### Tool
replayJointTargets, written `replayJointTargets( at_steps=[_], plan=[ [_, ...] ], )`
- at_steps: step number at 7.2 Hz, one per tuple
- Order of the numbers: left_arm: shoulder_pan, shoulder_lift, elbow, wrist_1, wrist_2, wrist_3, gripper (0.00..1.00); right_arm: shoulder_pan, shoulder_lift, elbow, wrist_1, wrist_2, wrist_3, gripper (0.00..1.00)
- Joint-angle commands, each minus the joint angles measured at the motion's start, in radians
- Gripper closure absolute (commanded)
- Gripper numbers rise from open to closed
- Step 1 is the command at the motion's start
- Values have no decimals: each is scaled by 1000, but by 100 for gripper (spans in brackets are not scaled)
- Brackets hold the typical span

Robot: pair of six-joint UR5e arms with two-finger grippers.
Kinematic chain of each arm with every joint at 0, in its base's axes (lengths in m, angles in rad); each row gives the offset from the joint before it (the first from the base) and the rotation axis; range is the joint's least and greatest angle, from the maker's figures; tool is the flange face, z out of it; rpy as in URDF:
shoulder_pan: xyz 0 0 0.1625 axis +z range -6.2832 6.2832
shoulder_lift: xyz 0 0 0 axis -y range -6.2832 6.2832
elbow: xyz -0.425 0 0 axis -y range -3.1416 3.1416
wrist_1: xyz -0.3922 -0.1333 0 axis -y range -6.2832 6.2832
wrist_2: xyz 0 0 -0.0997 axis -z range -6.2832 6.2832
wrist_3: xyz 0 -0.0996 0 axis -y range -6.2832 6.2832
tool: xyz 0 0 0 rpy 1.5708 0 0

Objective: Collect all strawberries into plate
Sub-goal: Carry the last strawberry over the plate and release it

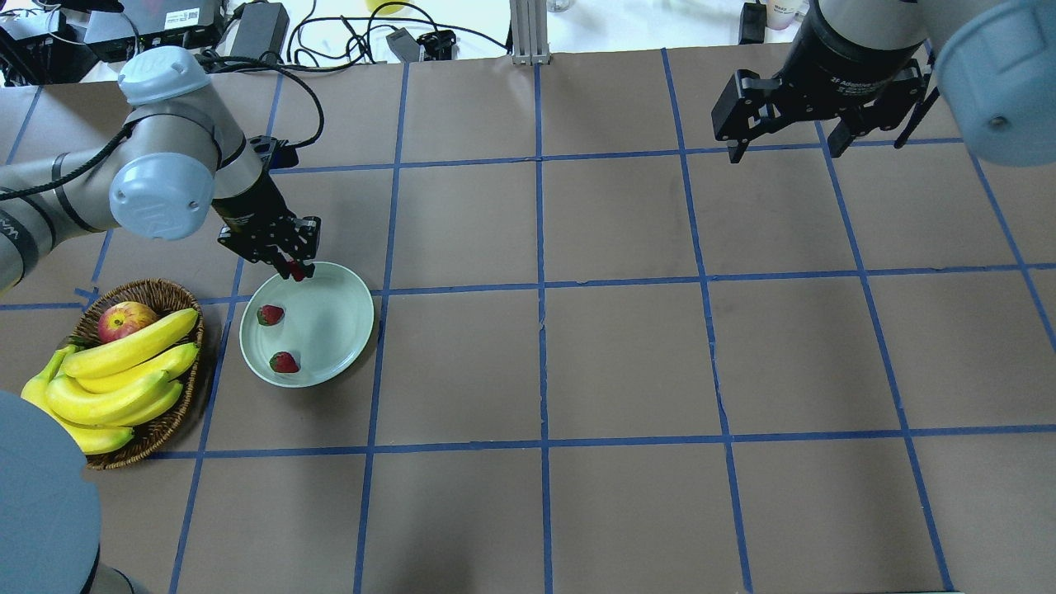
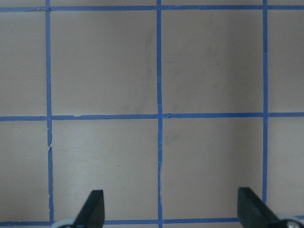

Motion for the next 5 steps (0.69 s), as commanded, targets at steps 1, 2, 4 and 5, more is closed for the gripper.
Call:
replayJointTargets(
  at_steps=[1,2,4,5],
  plan=[
    [8,0,-25,2,-10,-112,16,0,0,0,0,0,1,0],
    [-7,1,-23,2,-47,-127,5,0,0,0,0,0,1,0],
    [-10,23,-14,-10,-34,-128,0,0,0,0,2,0,2,0],
    [-16,53,4,-16,-35,-128,0,0,0,0,2,0,1,0]
  ],
)
